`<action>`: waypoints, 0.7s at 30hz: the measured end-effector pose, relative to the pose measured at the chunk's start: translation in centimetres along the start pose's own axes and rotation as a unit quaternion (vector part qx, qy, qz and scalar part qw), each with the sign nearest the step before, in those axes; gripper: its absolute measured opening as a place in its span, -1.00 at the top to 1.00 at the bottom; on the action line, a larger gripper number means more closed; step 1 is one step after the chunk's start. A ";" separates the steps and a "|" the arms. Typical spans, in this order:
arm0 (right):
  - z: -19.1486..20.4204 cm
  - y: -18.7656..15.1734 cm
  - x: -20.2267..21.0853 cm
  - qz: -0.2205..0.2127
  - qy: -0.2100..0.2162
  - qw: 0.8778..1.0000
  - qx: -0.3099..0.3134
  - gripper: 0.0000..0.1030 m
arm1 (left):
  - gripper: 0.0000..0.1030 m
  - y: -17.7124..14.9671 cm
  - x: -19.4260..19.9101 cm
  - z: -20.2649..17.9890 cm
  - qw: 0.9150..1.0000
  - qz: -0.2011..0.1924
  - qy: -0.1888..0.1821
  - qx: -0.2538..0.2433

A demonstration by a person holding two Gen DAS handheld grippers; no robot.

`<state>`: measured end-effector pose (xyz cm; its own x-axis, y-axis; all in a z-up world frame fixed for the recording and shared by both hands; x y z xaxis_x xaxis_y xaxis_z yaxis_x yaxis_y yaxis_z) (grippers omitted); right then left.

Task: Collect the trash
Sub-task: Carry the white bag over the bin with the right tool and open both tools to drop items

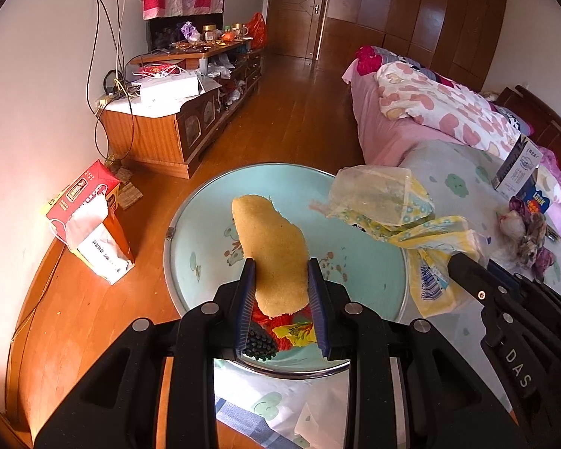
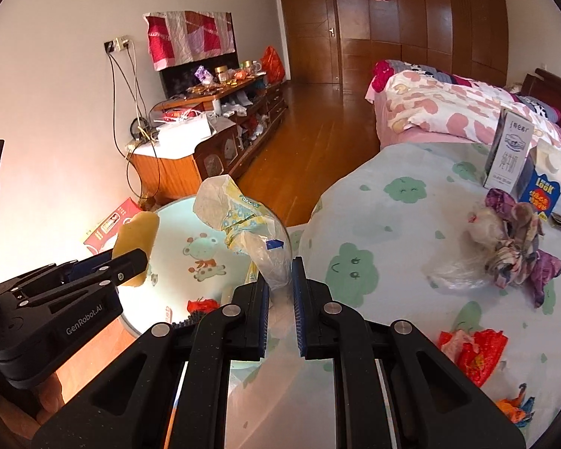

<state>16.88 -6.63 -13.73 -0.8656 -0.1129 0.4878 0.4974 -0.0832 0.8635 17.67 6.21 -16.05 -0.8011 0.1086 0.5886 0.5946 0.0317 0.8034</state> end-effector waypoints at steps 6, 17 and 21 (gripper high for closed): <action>1.4 -1.0 -2.6 0.037 0.016 0.999 -0.004 0.75 | 0.46 -0.8 -1.2 0.8 1.000 0.018 0.009 0.002; 2.2 -2.0 -4.8 0.066 0.053 0.996 -0.028 0.45 | 0.25 -1.2 -1.4 1.3 0.999 0.023 0.024 -0.002; 2.0 -1.9 -4.4 0.054 0.052 0.997 -0.036 0.29 | -0.02 -1.0 -1.1 1.6 0.999 0.019 0.035 -0.002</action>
<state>19.66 -4.01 -17.24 -0.7977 -0.2265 0.5589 0.5941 -0.1362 0.7928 18.07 7.64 -17.63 -0.7804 0.0394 0.6240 0.6250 0.0240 0.7802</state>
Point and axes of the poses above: each gripper's, at about its wrist camera, not at the fingertips, and x roughly against the way its jaws point, z to its left, y to its top, the point moved 8 cm from there along -x, roughly the way its jaws point, and after that the axes turned 13 degrees about -z, right-handed, at the moved point
